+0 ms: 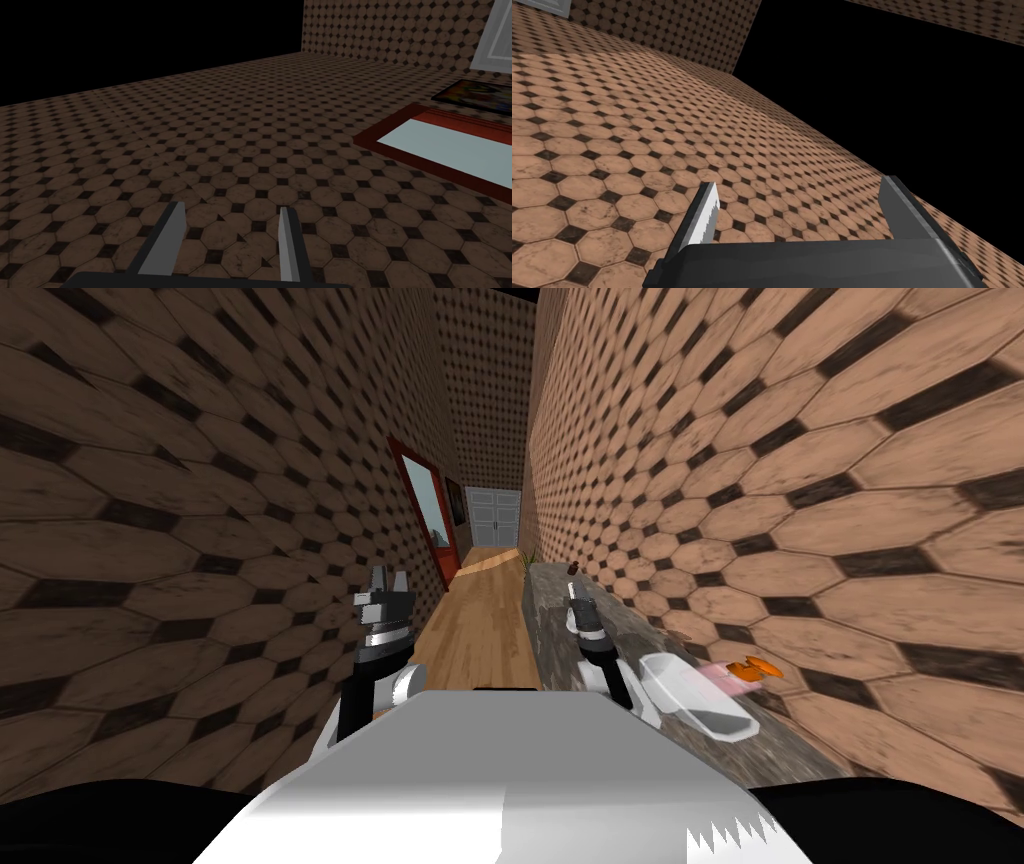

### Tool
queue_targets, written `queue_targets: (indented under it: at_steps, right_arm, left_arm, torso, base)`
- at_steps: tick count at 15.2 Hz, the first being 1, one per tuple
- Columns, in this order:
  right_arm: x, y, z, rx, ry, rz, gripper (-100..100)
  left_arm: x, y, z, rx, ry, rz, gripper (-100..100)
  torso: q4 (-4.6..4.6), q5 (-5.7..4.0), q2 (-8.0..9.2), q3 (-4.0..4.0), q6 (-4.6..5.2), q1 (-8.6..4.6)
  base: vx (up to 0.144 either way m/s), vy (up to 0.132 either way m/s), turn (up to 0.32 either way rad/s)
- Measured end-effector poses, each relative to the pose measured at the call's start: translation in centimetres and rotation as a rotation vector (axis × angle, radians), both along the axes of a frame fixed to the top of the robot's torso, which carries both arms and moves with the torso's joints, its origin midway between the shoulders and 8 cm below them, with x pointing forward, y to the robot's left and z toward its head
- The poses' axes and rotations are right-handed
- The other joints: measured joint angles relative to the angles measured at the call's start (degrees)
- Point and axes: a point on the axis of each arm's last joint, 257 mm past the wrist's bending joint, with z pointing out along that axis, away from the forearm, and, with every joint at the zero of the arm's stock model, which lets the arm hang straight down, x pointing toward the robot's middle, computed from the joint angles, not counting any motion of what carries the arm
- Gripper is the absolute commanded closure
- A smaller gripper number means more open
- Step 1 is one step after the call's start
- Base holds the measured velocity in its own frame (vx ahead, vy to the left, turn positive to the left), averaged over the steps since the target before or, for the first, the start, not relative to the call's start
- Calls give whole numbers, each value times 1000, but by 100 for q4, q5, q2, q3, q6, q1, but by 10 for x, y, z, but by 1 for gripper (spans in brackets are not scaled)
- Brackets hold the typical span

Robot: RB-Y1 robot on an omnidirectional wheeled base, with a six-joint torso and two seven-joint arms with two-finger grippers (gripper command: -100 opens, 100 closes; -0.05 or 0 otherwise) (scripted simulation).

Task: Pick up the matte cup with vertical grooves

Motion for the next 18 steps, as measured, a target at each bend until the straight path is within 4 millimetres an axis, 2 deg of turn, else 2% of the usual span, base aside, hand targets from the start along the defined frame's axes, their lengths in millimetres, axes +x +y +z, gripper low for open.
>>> queue_targets:
  at_steps: [3,10,14,18]
  right_arm:
    - [5,26,-1,-94,-20,57,-100]
    - [8,83,-18,-327,-73,189,-100]
    - [8,115,-36,-484,-106,264,-100]
    - [5,135,-53,-627,-138,321,-100]
  left_arm:
    - [0,0,0,0,0,0,0]
    - [0,0,0,0,0,0,0]
    - [0,0,0,0,0,0,0]
    - [0,0,0,0,0,0,0]
  torso:
    - [0,0,-1,-1,0,0]
    - [0,0,-1,-1,0,0]
    - [0,1,-1,-1,0,1]
    - [-1,1,-2,-1,0,1]
  base:
    - [-13,-5,-7]
    - [-13,-5,-9]
    - [-12,-3,-5]
    - [-10,-2,-6]
